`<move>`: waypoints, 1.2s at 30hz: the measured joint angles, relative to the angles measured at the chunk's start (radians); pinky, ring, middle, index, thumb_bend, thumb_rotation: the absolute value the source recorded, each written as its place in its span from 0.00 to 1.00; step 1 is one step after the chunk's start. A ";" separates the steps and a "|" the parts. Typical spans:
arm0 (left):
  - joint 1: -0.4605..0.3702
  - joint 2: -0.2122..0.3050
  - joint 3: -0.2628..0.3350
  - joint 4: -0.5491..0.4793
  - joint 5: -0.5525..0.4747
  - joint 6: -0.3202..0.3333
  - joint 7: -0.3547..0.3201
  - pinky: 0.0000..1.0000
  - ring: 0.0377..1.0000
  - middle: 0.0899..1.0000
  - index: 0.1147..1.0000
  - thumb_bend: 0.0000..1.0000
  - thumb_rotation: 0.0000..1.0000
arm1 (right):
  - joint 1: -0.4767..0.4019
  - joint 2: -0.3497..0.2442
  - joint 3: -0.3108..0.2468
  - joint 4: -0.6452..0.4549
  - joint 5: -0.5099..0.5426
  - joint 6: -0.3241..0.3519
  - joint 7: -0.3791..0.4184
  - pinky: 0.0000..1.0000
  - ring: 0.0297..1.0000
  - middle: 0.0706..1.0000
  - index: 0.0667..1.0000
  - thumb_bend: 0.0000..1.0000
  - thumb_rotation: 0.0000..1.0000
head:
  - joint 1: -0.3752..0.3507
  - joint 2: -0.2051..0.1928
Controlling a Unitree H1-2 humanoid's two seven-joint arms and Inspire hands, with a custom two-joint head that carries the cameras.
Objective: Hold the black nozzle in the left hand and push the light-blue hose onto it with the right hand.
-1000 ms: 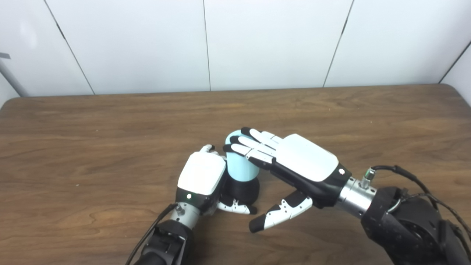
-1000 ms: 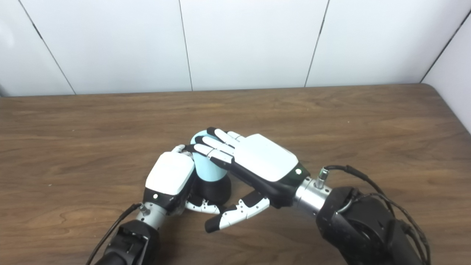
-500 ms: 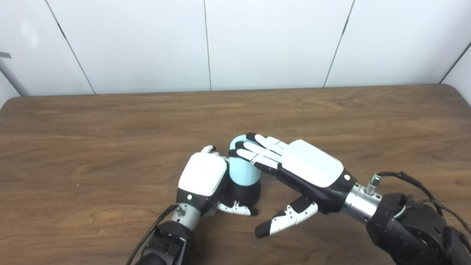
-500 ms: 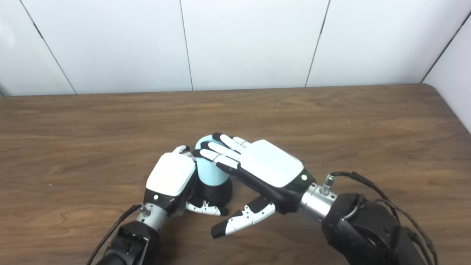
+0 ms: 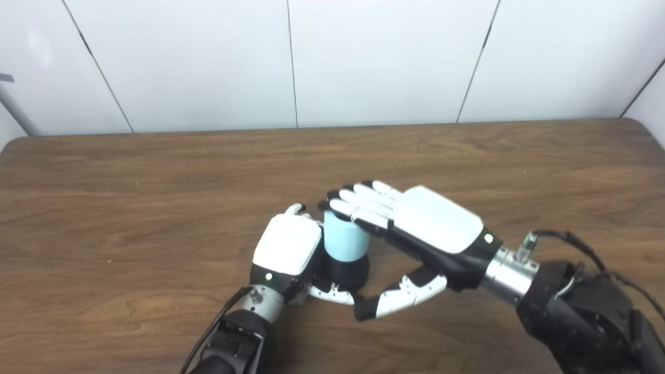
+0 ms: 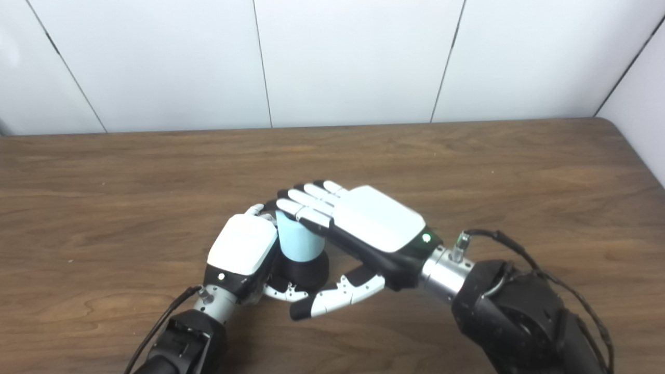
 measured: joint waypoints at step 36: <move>-0.002 0.044 0.015 0.019 0.014 -0.117 0.110 0.95 0.89 0.88 0.88 0.96 0.38 | -0.048 0.016 -0.075 -0.011 0.004 0.024 0.021 0.92 0.97 0.96 0.96 0.63 0.97 | 0.011 -0.002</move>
